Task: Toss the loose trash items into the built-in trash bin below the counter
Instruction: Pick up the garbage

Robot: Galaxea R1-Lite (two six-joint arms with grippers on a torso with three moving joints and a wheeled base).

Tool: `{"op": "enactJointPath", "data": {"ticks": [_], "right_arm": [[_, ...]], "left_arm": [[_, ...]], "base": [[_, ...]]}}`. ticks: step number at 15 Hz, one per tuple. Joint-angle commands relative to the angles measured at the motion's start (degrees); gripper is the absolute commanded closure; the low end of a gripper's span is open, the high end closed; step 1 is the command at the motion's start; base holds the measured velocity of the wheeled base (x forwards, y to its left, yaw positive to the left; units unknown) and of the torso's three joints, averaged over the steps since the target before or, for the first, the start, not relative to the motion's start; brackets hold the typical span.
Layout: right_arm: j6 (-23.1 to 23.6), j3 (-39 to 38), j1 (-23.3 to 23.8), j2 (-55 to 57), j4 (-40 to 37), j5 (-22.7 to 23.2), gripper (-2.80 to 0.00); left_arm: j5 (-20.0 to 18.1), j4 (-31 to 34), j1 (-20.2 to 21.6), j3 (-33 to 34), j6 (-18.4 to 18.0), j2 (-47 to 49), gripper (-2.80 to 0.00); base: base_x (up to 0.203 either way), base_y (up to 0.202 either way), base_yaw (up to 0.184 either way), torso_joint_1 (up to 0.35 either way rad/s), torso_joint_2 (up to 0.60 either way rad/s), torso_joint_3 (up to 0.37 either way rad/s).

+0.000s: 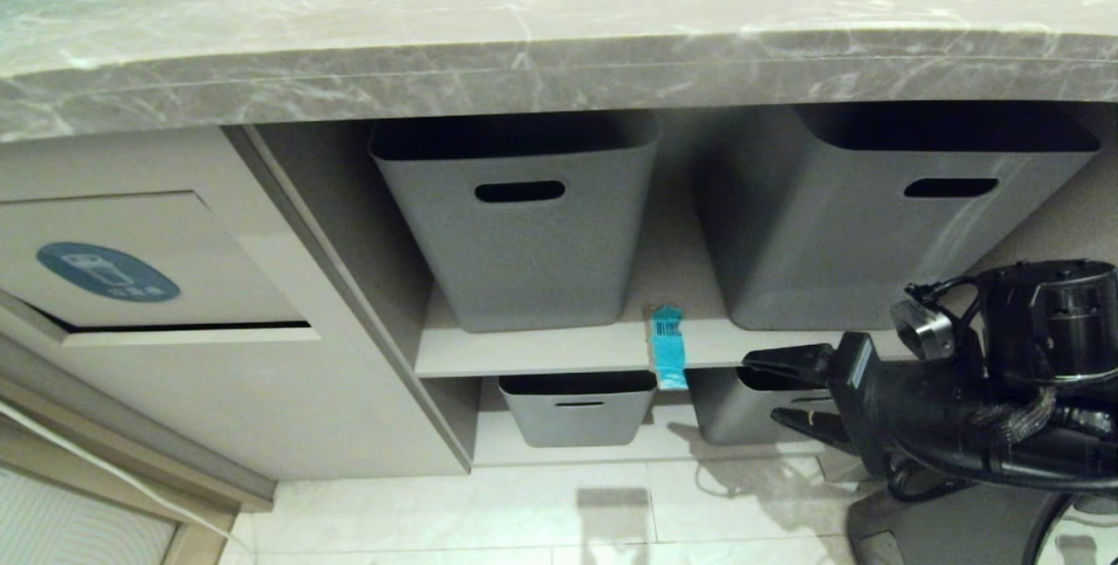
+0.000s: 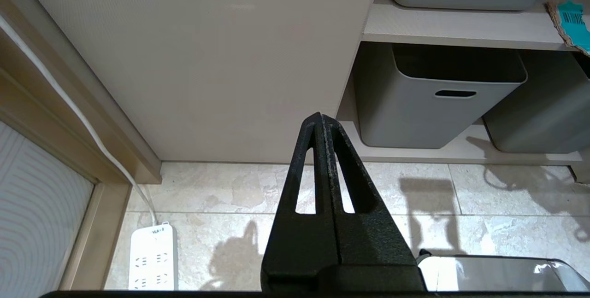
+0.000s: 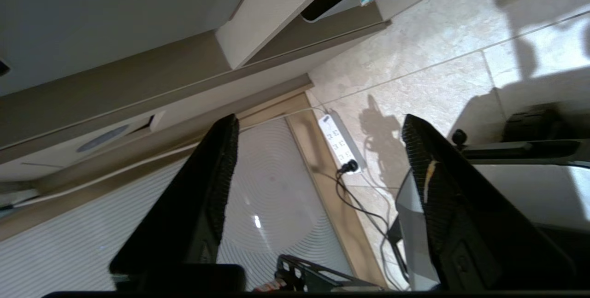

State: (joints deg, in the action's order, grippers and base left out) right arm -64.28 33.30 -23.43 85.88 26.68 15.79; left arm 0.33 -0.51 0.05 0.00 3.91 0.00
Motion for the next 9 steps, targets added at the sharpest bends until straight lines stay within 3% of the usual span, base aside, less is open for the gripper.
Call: {"op": "enactJointPath", "data": {"ticks": [1, 3, 6, 9], "right_arm": [[-1.53, -3.85, -0.89, 3.28, 7.93, 0.03, -2.80], [-3.85, -7.80, -2.92, 8.91, 22.28, -0.79, -2.80], [-5.72, -11.18, -5.34, 19.66, 37.96, -1.67, -2.80], [-6.11, -9.78, -5.95, 27.71, 43.88, -4.18, -2.80]], "left_arm": [[0.02, -0.02, 0.04, 0.09, 0.05, 0.09, 0.00], [0.02, -0.02, 0.04, 0.09, 0.05, 0.09, 0.00], [0.02, -0.02, 0.04, 0.09, 0.05, 0.09, 0.00], [0.02, -0.02, 0.04, 0.09, 0.05, 0.09, 0.00]], "base": [[0.000, 0.000, 0.000, 0.000, 0.00, 0.000], [0.000, 0.000, 0.000, 0.000, 0.00, 0.000], [0.000, 0.000, 0.000, 0.000, 0.00, 0.000], [0.000, 0.000, 0.000, 0.000, 0.00, 0.000]]}}
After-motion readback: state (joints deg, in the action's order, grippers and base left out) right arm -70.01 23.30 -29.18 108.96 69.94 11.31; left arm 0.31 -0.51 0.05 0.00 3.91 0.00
